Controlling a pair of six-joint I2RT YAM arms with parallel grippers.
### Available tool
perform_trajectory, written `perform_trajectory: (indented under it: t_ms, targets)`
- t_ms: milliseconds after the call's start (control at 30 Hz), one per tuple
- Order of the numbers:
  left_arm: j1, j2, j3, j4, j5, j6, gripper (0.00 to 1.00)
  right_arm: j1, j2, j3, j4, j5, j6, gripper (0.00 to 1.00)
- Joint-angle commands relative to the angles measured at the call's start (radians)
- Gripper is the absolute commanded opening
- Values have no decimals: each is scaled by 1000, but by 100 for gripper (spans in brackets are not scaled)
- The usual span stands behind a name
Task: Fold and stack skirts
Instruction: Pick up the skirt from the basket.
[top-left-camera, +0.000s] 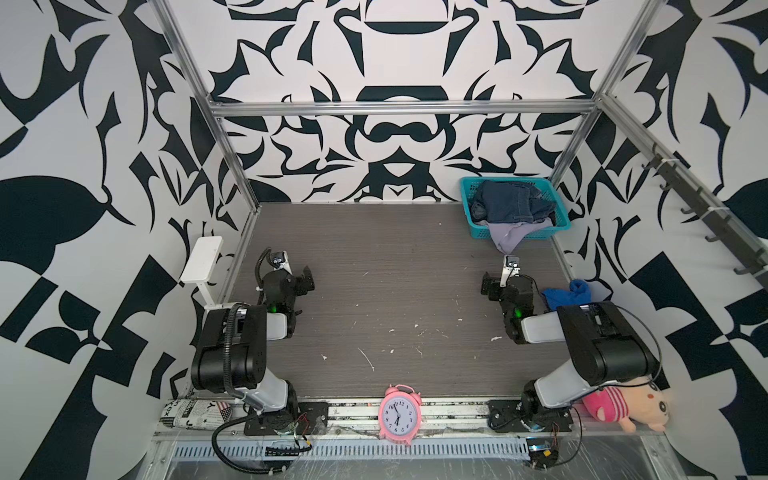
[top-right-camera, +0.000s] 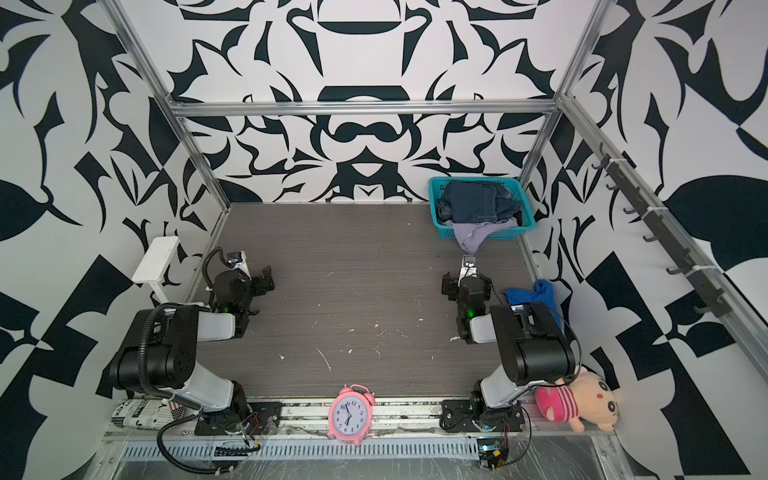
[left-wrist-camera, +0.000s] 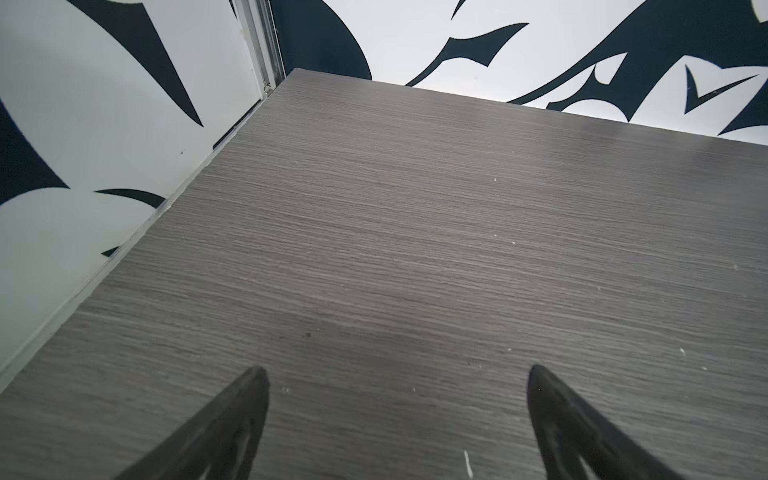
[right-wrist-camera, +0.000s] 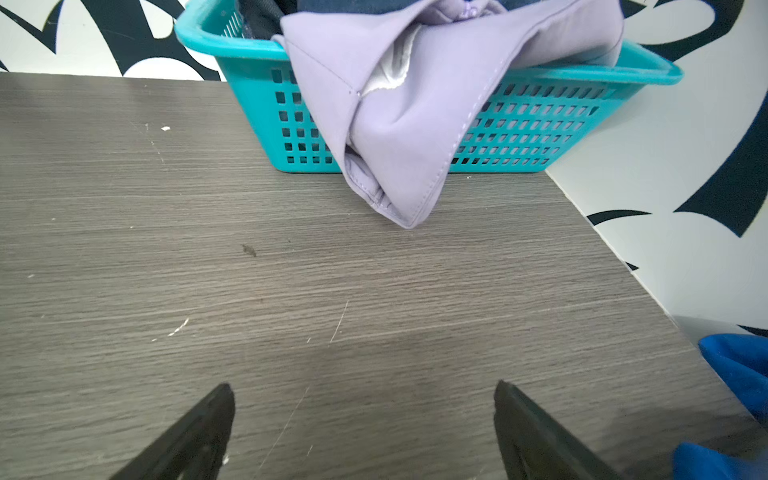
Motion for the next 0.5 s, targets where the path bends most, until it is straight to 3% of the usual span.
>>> perform_trajectory:
  t_ms: [0, 467]
  targets:
    - [-2, -8, -5, 14, -3, 3, 99, 5, -5, 5, 41, 16, -5, 100]
    - [1, -5, -3, 9, 5, 5, 99, 3, -4, 20, 17, -49, -24, 100]
